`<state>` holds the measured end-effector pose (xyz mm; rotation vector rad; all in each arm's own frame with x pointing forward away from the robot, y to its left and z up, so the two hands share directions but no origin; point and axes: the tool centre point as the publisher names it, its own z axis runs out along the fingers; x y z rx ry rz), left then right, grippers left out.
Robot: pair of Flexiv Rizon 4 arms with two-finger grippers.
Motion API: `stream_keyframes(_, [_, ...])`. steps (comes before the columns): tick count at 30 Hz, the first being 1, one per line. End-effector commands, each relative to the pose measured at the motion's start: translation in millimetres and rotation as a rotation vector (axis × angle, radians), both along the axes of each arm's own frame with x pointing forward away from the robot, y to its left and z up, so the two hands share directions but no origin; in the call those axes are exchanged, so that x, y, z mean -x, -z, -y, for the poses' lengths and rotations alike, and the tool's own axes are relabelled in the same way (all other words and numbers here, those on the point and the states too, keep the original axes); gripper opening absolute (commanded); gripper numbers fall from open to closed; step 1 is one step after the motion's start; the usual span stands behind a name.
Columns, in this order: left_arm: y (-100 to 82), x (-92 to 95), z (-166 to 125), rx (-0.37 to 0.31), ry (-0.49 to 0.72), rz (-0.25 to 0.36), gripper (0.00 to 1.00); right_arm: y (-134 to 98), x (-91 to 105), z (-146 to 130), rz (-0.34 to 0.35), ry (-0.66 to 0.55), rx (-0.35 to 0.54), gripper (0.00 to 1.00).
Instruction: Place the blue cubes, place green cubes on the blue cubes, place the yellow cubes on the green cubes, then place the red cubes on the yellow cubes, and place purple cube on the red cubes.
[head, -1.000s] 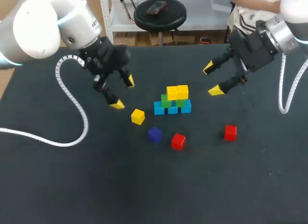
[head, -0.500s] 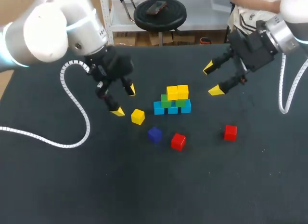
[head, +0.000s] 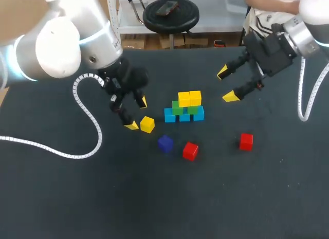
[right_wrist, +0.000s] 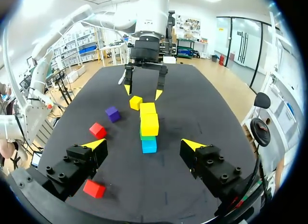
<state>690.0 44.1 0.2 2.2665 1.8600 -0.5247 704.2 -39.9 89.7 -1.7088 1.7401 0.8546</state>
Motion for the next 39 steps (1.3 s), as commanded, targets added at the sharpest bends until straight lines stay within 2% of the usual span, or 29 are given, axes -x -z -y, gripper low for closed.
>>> stream_keyframes(1, [5.7, -1.0, 4.9, 0.002, 0.003, 0.0, 1.0, -0.2, 1.0, 0.3, 0.002, 0.001, -0.001, 1.0])
stream_keyframes(30, [19.7, -5.3, 10.6, 0.031, -0.017, -0.021, 1.0, -0.2, 1.0, 0.3, 0.002, 0.001, -0.001, 1.0])
stream_keyframes(36, [16.8, -5.7, 9.5, 0.044, -0.032, -0.004, 1.0, -0.2, 1.0, 0.3, 0.002, 0.001, -0.001, 1.0])
stream_keyframes(38, [16.2, -5.9, 9.5, 0.045, -0.035, -0.002, 0.93, -0.2, 1.0, 0.3, 0.002, 0.001, -0.001, 1.0])
stream_keyframes(39, [15.5, -5.8, 10.0, 0.048, -0.037, 0.001, 0.55, -0.2, 1.0, 0.3, 0.002, 0.001, -0.001, 1.0])
